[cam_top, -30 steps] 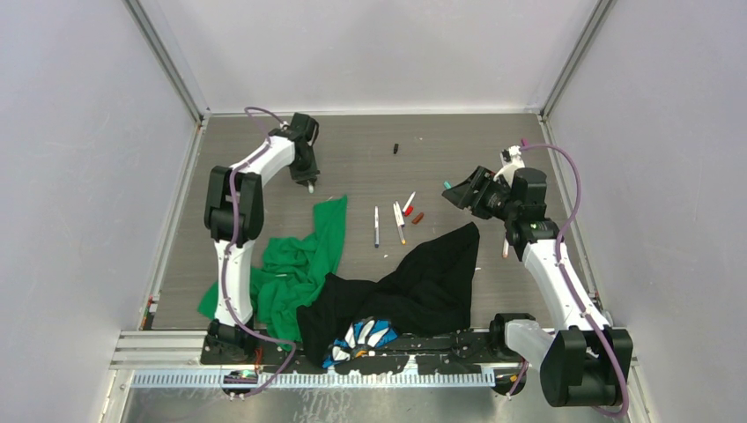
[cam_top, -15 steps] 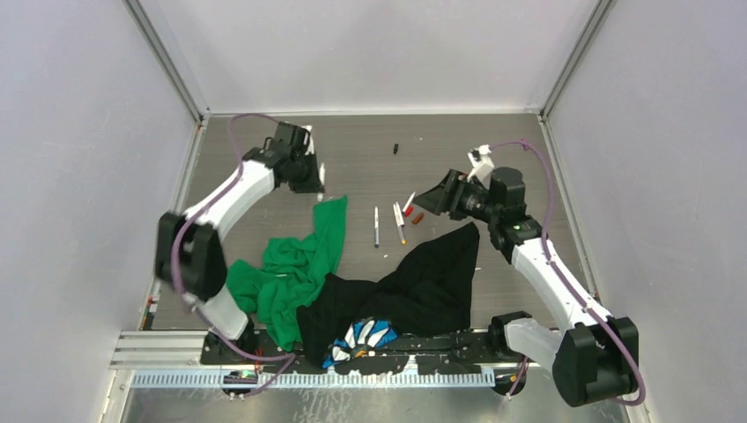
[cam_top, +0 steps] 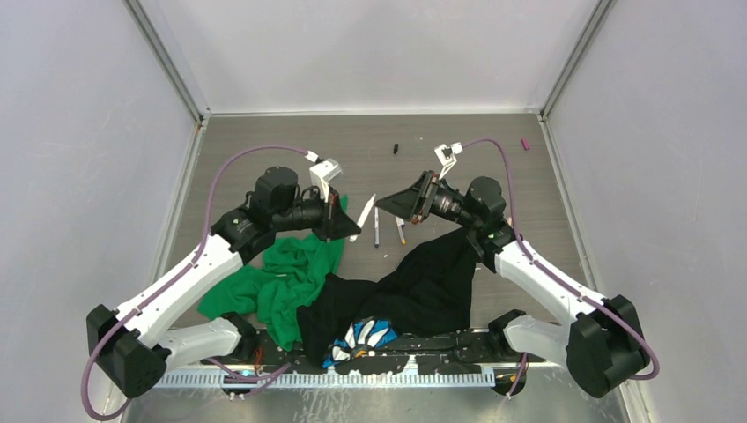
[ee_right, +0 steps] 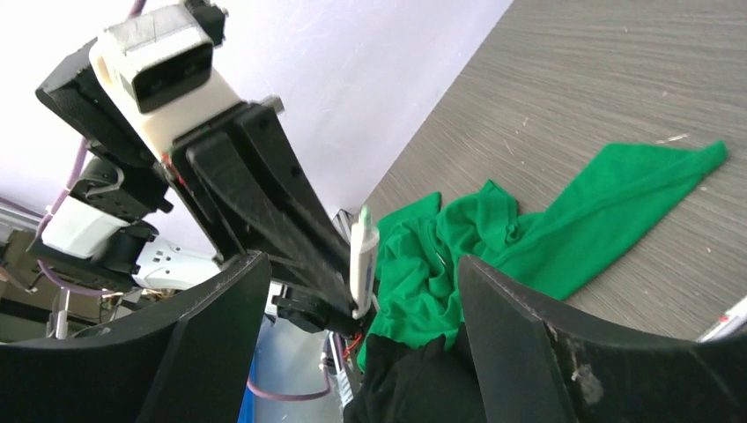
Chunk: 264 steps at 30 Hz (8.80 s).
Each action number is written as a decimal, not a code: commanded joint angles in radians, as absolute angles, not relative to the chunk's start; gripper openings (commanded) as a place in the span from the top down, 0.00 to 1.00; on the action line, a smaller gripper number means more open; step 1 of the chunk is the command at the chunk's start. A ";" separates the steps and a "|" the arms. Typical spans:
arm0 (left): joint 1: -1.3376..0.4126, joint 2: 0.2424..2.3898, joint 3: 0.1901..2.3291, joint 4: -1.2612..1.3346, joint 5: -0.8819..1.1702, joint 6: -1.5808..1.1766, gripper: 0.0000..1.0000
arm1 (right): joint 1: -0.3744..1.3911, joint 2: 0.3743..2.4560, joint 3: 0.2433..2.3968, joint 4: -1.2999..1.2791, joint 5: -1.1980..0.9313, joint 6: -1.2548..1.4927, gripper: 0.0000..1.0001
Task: Insert the pens into the pen caps
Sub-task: Pick up the pen from the center of the board, then insert the pen cap onto the pen.
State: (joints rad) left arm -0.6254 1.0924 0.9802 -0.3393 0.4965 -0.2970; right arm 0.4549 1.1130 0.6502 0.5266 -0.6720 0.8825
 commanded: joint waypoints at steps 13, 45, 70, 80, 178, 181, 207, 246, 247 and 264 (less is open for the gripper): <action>-0.714 1.046 0.988 -0.270 0.529 -0.284 1.00 | 0.587 1.068 0.784 0.427 -0.601 0.713 0.37; -0.715 1.018 0.979 -0.258 0.500 -0.296 0.57 | 0.643 1.114 0.705 0.687 -0.646 0.822 1.00; -0.569 0.956 1.035 -0.446 -0.028 -0.266 1.00 | 0.460 1.194 1.077 -0.376 -0.032 0.376 0.41; -0.569 0.947 1.026 -0.445 -0.017 -0.256 1.00 | 0.273 1.453 1.095 -0.323 0.038 0.374 0.36; -0.571 0.937 1.027 -0.456 0.018 -0.252 1.00 | 0.201 2.060 1.455 -0.376 0.237 0.214 1.00; -0.571 0.925 1.023 -0.453 0.001 -0.254 1.00 | 0.201 2.001 1.429 -0.371 0.198 0.225 1.00; -0.561 0.824 0.941 -0.152 0.581 -0.348 1.00 | 0.508 1.294 0.835 0.733 -0.504 0.908 1.00; -0.534 0.868 0.921 -0.075 0.738 -0.421 1.00 | 0.691 1.319 0.850 1.178 -0.429 0.959 1.00; -0.534 0.869 0.920 -0.075 0.738 -0.422 1.00 | 0.692 1.322 0.852 1.181 -0.429 0.961 1.00; -0.534 0.868 0.917 -0.066 0.730 -0.431 1.00 | 0.697 1.316 0.859 1.183 -0.437 0.965 1.00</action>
